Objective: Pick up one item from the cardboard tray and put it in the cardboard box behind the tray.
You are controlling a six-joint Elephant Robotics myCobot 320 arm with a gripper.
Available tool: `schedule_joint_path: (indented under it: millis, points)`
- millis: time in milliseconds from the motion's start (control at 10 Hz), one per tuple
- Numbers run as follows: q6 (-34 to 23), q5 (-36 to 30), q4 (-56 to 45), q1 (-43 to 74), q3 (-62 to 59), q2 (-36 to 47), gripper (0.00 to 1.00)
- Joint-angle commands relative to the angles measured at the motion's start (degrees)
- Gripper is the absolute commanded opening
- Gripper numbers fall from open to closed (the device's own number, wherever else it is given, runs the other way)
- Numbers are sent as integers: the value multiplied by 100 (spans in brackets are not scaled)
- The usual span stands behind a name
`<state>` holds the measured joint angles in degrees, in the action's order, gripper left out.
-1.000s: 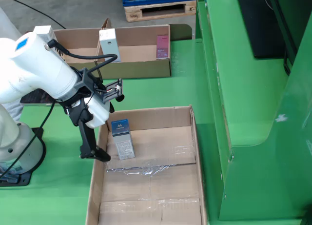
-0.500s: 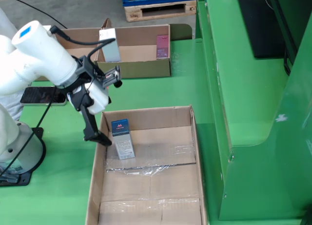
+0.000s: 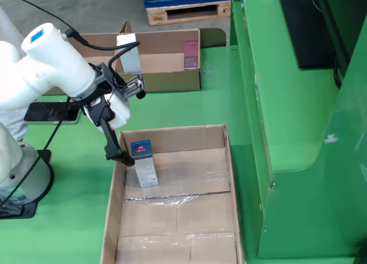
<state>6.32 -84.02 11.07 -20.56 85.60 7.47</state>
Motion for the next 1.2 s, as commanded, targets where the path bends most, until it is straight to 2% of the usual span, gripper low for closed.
schedule_joint_path:
  millis: [0,200,300,600,1000,1100]
  points:
    - [179,182,-9,-314,-257,-27,100]
    - [186,184,9,-326,-372,-180,100]
    - [195,142,53,-253,-851,-876,100]
    - [192,87,19,-204,-1177,-1310,100]
    - [195,68,-12,-190,-1231,-1392,100]
    - [52,-160,-367,25,-1764,-1904,100]
